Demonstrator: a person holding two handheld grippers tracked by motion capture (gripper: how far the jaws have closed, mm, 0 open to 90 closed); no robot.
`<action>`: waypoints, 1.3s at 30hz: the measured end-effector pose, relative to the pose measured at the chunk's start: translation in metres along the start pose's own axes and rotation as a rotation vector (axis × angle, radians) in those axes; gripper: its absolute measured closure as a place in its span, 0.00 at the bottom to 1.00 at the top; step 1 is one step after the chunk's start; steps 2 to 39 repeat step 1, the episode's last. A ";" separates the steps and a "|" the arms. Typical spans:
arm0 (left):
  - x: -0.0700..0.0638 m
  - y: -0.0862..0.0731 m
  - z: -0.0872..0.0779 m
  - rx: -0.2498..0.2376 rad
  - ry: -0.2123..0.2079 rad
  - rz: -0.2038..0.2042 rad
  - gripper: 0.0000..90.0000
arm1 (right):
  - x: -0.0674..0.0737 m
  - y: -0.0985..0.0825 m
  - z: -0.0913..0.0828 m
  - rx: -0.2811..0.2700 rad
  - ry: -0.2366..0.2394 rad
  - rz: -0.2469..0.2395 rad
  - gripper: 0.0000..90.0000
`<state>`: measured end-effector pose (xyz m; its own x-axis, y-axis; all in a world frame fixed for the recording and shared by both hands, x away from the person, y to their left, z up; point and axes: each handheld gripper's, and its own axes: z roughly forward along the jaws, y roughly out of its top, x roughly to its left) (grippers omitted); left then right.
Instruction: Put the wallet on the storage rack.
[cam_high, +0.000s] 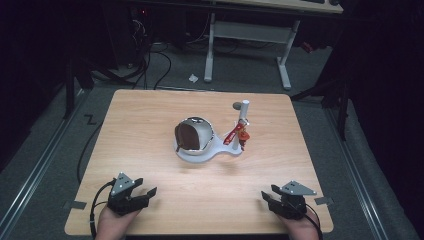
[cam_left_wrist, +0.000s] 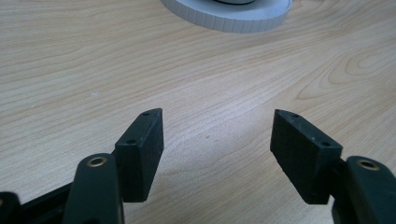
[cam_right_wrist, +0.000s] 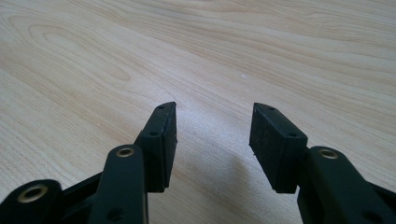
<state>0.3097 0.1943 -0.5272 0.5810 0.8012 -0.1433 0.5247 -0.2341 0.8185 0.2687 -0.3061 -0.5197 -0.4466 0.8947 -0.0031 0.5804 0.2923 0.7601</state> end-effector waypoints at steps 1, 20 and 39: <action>0.000 0.001 0.000 -0.004 0.000 -0.005 0.38 | -0.001 0.000 0.000 -0.001 0.001 0.003 0.56; 0.000 0.001 0.000 -0.004 0.000 -0.005 0.38 | -0.001 0.000 0.000 -0.001 0.001 0.003 0.56; 0.000 0.001 0.000 -0.004 0.000 -0.005 0.38 | -0.001 0.000 0.000 -0.001 0.001 0.003 0.56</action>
